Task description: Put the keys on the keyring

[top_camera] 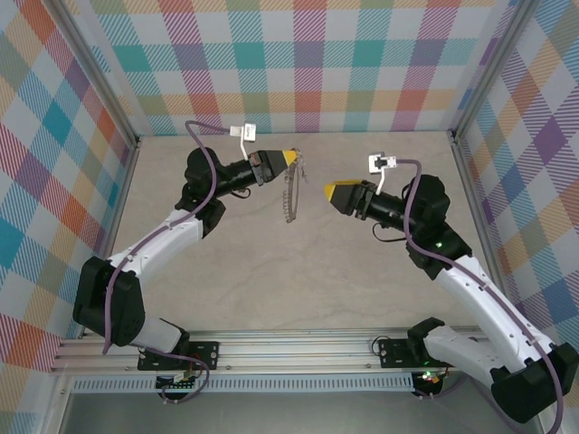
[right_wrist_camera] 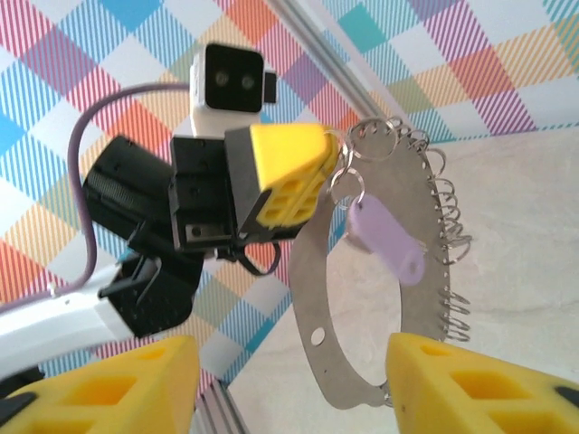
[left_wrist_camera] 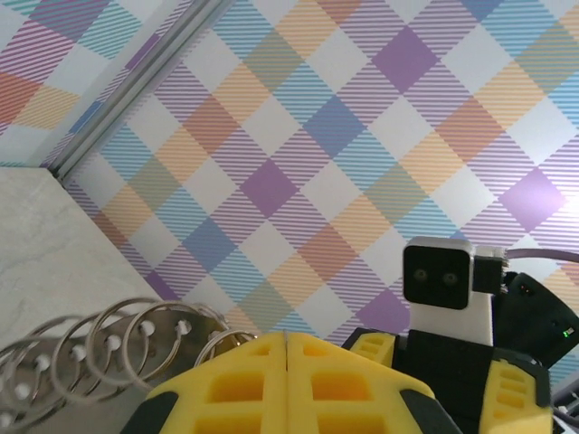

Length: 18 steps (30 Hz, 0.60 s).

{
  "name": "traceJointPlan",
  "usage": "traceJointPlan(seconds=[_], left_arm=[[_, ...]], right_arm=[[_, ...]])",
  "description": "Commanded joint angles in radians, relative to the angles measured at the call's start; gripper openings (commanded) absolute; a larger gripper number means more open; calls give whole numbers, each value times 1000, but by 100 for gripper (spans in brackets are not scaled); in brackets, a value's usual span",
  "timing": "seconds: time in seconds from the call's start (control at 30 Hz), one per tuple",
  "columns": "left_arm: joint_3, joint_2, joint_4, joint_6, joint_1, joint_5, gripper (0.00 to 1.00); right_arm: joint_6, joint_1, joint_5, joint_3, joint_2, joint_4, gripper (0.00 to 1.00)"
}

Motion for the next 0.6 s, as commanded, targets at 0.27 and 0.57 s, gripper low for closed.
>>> traceJointPlan(seconds=[0.27,0.57], left_arm=[[-20,-34,183,-126,-24,-45,0],[-11,-23,207,-164,-29,-63,0]], right_arm=[[100,-1,21,122,212,242,45],[162,0,-43,101,276,388,42]])
